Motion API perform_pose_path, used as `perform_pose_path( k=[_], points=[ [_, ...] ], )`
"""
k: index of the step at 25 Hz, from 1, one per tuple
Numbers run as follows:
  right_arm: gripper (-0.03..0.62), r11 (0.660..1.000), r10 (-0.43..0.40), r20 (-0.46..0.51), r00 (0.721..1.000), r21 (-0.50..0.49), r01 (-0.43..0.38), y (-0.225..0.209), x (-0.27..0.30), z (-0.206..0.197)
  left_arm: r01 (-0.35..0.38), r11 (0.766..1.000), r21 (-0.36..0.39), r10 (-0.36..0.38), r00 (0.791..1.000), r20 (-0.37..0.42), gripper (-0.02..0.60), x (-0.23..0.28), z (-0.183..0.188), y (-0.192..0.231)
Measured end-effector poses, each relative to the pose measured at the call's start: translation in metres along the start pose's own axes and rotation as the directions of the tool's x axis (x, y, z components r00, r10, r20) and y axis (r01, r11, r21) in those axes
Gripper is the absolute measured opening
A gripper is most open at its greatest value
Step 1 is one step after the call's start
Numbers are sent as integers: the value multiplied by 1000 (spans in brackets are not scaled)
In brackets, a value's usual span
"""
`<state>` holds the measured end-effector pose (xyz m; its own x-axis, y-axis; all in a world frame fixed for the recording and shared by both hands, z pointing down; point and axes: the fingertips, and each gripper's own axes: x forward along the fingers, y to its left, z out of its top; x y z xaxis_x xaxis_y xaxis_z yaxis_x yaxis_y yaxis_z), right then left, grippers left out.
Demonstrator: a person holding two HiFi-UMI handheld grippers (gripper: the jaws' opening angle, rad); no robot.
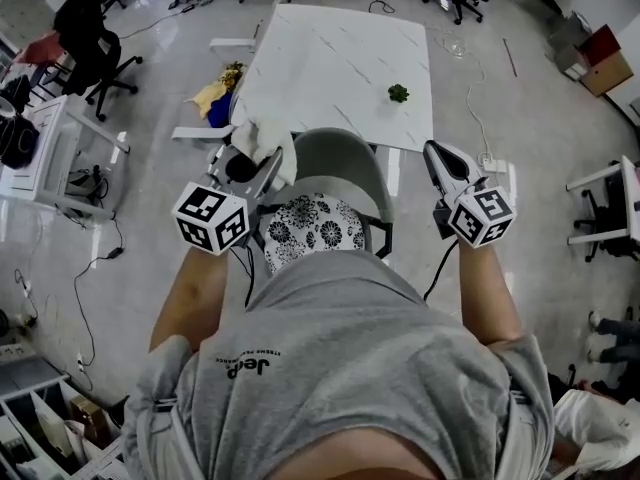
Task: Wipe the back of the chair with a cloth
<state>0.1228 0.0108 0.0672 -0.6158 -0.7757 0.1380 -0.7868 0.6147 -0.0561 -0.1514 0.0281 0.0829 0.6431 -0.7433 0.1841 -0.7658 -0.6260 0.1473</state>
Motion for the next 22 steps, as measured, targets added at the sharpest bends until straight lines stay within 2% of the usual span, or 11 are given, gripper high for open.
perform_pose_path(
  k=[22],
  points=[
    [0,1000,-4,-20,1000,-29,3,-4,-4,-1,12,1000,7,-11,1000,-9,144,2,-1,-6]
  ],
)
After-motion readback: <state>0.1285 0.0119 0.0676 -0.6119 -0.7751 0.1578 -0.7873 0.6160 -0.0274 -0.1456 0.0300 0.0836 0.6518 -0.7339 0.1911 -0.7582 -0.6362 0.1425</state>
